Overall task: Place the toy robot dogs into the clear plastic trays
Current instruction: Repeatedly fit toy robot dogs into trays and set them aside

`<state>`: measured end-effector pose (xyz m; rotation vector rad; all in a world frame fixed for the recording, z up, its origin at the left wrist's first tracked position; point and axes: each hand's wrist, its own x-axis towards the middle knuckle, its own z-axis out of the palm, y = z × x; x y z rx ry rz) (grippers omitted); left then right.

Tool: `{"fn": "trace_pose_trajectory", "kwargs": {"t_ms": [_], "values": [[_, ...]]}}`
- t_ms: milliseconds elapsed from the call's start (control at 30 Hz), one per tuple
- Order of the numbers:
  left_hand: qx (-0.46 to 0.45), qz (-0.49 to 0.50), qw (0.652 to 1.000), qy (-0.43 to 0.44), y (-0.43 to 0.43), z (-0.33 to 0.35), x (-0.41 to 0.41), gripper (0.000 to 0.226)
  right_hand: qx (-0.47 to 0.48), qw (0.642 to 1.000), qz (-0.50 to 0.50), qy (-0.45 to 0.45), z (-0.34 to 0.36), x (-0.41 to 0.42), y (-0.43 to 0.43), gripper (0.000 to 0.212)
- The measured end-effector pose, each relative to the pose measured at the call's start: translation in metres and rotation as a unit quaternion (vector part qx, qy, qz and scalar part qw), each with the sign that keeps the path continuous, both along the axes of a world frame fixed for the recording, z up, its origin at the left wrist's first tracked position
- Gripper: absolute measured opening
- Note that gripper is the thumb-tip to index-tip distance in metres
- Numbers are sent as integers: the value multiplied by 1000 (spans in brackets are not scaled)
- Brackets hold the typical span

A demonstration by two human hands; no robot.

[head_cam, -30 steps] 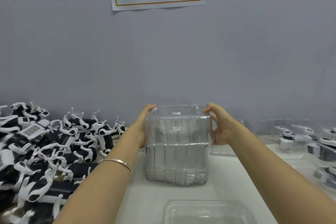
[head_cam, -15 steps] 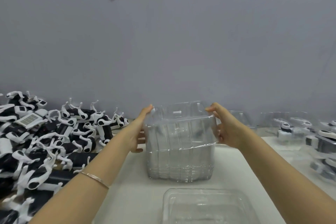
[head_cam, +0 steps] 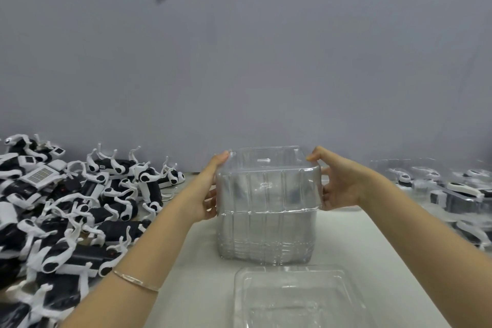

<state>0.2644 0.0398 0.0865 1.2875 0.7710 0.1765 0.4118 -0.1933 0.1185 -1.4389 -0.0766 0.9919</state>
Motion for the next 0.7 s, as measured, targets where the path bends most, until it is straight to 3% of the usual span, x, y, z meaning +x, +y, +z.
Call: {"fn": "trace_pose_trajectory", "kwargs": {"t_ms": [233, 533, 700], "values": [[10, -12, 1000, 14, -1, 6, -2, 60, 33, 999, -42, -3, -10, -7, -5, 78], [-4, -2, 1000, 6, -13, 3, -2, 54, 61, 997, -32, -44, -29, -18, -10, 92], [-5, 0, 999, 34, -10, -4, -6, 64, 20, 995, -43, -91, -42, -31, -17, 64]]}}
